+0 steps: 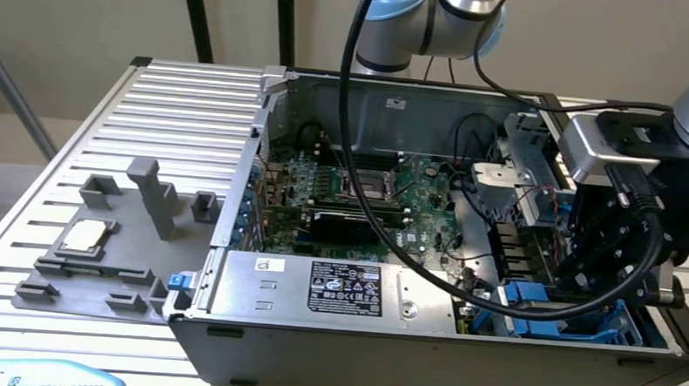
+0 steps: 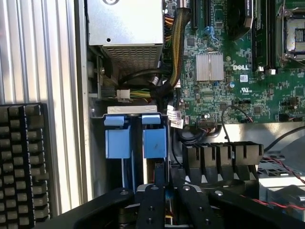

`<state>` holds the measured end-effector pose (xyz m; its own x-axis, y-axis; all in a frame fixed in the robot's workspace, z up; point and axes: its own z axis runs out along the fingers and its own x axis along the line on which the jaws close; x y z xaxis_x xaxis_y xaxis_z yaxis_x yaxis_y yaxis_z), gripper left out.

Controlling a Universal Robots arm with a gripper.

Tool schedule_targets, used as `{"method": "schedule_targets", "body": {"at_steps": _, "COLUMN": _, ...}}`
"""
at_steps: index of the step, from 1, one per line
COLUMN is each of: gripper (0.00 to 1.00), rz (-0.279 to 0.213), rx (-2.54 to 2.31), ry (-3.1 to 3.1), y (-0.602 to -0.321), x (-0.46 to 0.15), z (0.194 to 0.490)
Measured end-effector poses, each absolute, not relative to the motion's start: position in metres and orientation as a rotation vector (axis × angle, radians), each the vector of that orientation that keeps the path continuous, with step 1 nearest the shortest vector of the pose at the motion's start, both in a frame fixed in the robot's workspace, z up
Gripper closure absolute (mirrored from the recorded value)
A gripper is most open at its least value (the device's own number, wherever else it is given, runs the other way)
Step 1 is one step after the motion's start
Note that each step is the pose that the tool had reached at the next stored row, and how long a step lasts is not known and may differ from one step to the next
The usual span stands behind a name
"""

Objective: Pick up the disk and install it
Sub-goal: 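Insert the second disk wire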

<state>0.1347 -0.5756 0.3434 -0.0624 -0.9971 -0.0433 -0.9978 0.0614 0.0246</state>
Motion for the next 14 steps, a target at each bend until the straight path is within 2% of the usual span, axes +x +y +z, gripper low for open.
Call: {"method": "schedule_targets", "body": {"at_steps": 14, "gripper": 0.84, "rz": 0.072, "rx": -2.14, "ry": 2.277, "y": -0.5763, "x": 0.1347, "z": 0.3368}}
